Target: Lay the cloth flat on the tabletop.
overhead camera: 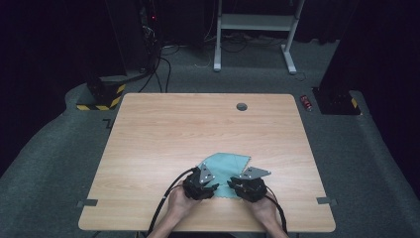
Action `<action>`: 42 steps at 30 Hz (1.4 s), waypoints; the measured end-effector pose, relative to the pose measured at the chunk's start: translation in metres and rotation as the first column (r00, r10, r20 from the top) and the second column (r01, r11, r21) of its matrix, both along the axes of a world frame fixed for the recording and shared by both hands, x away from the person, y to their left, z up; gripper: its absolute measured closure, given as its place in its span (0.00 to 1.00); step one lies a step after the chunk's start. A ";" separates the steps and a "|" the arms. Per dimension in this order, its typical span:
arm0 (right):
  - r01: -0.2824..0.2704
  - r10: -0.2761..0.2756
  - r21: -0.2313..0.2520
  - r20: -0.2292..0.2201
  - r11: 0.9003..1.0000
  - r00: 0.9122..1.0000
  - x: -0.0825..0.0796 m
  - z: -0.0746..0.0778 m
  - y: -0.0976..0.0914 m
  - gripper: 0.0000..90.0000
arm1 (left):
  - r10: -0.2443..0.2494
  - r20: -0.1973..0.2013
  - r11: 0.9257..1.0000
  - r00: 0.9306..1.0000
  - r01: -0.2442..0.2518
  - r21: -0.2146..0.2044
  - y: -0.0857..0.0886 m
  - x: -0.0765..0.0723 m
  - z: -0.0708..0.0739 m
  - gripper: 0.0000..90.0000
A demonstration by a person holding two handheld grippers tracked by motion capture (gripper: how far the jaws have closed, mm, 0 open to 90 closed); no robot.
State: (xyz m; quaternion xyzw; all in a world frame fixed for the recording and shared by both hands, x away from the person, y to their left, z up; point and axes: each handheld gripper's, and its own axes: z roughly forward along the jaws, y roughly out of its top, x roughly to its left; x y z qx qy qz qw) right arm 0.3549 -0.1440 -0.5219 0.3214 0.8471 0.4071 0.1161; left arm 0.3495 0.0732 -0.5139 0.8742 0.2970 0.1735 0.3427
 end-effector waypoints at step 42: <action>-0.038 0.043 -0.090 0.049 0.995 0.998 -0.009 -0.001 0.010 0.78 | 0.074 0.012 0.989 0.997 -0.072 -0.130 0.040 0.017 0.034 0.99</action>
